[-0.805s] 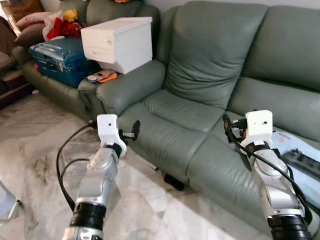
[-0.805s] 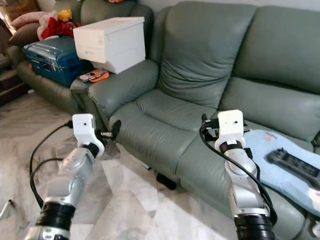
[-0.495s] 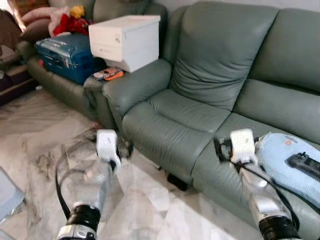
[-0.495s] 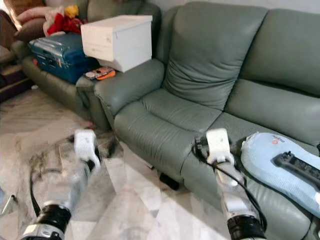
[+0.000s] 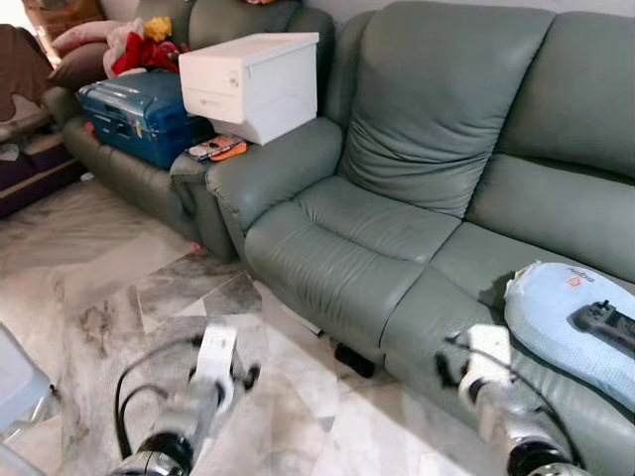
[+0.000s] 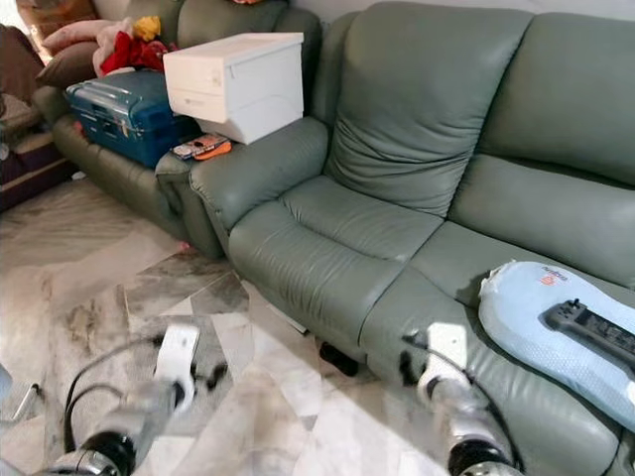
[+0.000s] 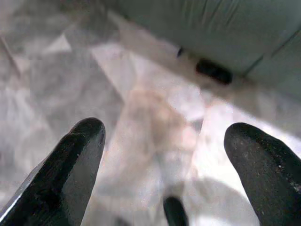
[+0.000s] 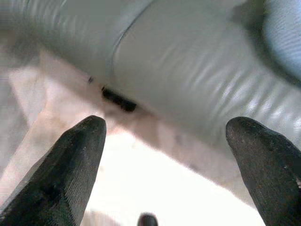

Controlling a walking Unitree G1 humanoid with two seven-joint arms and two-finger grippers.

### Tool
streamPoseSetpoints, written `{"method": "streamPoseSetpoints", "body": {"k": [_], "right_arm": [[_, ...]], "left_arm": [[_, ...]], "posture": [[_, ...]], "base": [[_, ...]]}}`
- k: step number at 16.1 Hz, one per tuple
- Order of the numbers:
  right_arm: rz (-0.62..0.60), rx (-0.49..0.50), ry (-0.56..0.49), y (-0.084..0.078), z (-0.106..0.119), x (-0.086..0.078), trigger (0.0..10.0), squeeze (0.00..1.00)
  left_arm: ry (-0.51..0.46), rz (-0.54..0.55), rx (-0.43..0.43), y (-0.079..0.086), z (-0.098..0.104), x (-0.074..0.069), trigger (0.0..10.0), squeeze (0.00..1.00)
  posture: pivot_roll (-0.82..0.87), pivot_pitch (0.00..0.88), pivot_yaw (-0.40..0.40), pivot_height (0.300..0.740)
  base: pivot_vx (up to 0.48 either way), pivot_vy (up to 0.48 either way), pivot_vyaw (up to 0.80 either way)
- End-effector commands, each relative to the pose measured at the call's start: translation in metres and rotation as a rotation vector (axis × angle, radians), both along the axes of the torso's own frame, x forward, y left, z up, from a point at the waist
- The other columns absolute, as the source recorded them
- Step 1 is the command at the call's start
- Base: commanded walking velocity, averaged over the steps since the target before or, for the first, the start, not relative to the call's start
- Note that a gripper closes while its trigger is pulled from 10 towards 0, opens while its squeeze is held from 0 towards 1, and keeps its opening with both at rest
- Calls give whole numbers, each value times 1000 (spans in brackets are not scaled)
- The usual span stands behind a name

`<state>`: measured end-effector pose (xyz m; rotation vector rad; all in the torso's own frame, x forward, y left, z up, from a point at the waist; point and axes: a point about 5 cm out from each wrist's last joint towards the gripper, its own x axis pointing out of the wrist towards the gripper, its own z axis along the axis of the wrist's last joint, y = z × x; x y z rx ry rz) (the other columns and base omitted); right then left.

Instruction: Picking trash to rubbish bin

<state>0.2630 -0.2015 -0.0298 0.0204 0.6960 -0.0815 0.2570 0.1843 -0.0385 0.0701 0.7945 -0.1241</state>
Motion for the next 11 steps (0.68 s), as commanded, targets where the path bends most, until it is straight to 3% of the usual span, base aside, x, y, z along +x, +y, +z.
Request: {"method": "streamPoseSetpoints", "body": {"k": [1,4,7,8,11], "right_arm": [[45,7,63,8,-11,-10,10000,0],[75,25,134,11,-24,-27,10000,0],[97,34,227,10,-39,-52,10000,0],[77,20,253,5,-43,-60,10000,0],[108,13,275,5,-47,-67,10000,0]], "left_arm": [[85,28,27,13,-9,-14,10000,0],[130,86,39,24,-15,-23,10000,0],[191,140,47,35,-24,-42,10000,0],[229,128,76,38,-31,-55,10000,0],[253,150,50,35,-37,-64,10000,0]], "posture": [[-49,0,67,740],[-41,0,66,740],[-39,0,62,740],[-35,0,62,740],[-33,0,59,740]], "base": [[0,0,0],[0,0,0],[0,0,0],[0,0,0],[0,0,0]]}}
